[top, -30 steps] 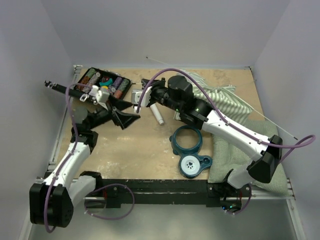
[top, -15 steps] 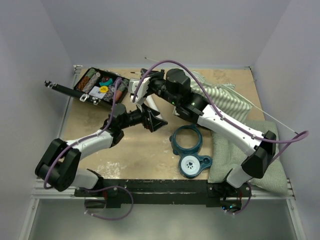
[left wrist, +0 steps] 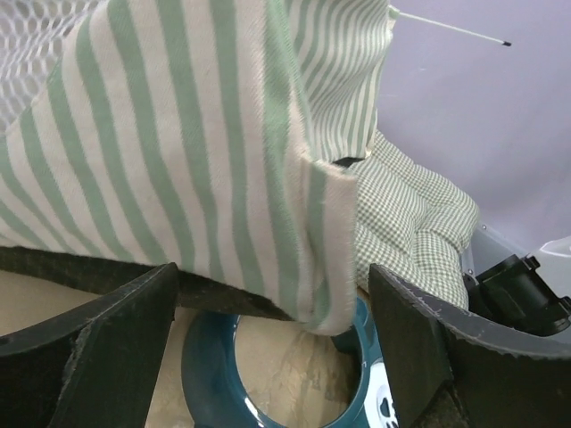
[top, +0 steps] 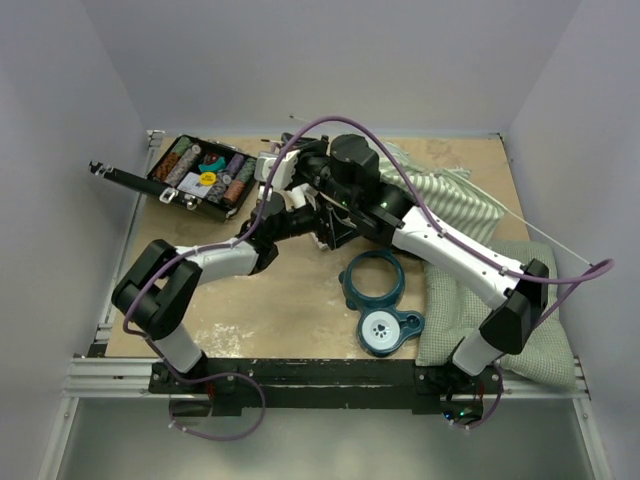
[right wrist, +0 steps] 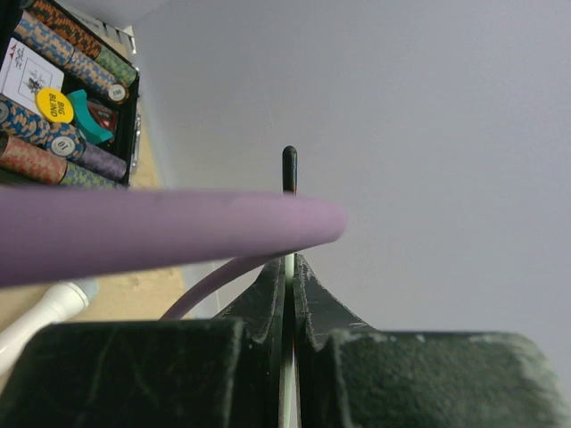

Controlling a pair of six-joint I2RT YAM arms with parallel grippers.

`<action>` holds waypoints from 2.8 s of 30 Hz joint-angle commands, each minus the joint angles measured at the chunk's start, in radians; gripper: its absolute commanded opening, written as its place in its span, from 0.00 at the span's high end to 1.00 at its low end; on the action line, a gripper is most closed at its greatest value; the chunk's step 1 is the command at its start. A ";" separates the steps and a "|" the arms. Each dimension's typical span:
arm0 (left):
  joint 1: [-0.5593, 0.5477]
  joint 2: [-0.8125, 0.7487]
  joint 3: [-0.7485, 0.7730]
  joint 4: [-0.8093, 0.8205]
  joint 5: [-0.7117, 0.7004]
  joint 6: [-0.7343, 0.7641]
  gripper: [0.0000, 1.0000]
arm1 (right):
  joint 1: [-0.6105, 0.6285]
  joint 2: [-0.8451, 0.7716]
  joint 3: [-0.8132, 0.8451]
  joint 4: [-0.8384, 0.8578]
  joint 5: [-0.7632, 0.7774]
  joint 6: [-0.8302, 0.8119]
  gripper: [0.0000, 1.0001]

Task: Set up the pet tent

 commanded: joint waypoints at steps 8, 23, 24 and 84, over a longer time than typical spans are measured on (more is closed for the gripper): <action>0.031 0.015 0.029 0.130 0.104 -0.061 0.63 | -0.065 -0.028 0.003 0.056 0.008 -0.037 1.00; 0.288 -0.376 -0.173 -0.143 0.417 0.000 1.00 | -0.193 -0.211 -0.279 -0.094 -0.034 -0.271 1.00; 0.299 -0.395 -0.172 -0.186 0.421 0.020 1.00 | -0.199 -0.220 -0.289 -0.115 -0.035 -0.277 1.00; 0.291 -0.490 0.106 -0.916 0.375 0.651 1.00 | -0.088 -0.217 -0.214 -0.447 -0.151 -0.320 1.00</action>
